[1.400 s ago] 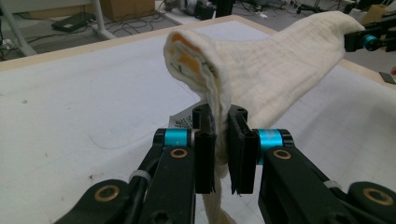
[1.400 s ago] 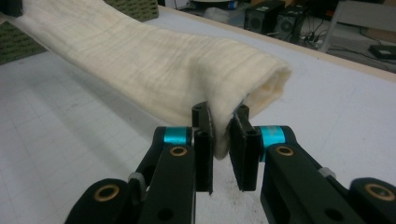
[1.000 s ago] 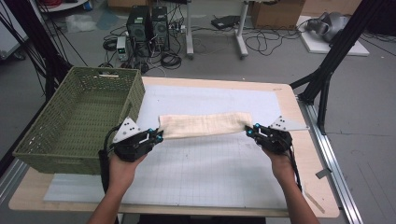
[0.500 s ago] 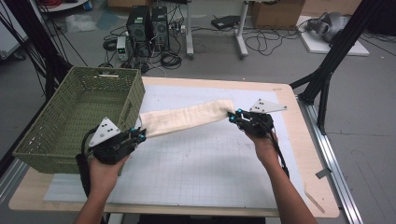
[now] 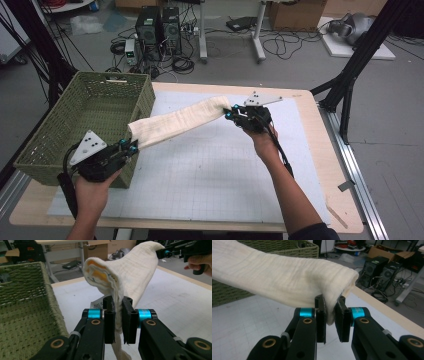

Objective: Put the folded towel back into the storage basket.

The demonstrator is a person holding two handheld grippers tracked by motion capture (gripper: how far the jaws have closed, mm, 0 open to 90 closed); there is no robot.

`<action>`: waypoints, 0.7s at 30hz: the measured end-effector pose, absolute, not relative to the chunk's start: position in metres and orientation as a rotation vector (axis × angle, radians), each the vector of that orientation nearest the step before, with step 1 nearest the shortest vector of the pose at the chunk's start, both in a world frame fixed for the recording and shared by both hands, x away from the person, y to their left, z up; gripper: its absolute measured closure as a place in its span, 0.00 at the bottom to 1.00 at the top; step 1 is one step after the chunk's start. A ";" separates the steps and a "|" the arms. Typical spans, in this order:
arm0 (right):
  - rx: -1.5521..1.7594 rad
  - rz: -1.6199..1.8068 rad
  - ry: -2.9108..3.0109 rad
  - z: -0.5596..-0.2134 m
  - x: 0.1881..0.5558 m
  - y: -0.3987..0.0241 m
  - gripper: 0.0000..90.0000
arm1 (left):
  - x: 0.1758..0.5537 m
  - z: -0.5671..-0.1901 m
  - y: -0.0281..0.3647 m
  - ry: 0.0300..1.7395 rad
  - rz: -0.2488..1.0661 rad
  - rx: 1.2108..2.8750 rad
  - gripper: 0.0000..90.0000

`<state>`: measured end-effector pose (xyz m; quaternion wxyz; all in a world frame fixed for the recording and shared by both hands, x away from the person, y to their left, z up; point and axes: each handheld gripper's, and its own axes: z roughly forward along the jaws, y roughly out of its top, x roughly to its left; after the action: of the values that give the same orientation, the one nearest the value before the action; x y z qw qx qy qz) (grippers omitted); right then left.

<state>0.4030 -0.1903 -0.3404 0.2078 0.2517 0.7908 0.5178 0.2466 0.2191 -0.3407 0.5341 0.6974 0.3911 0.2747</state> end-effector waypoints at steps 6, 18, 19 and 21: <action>0.666 1.451 2.217 -0.335 0.410 -0.171 0.90 | 0.240 -0.339 0.231 0.953 0.676 1.644 0.91; 0.623 1.439 2.248 -0.325 0.432 -0.128 0.90 | 0.228 -0.337 0.250 0.982 0.718 1.624 0.91; 0.620 1.438 2.250 -0.325 0.434 -0.125 0.90 | 0.227 -0.337 0.252 0.987 0.720 1.618 0.91; 0.607 1.430 2.259 -0.324 0.437 -0.117 0.90 | 0.225 -0.337 0.255 0.994 0.727 1.611 0.91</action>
<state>0.4366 -0.1172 -0.3242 0.1986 0.2168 0.8076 0.5112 0.2250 0.2555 -0.3366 0.5287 0.6743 0.4162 0.3043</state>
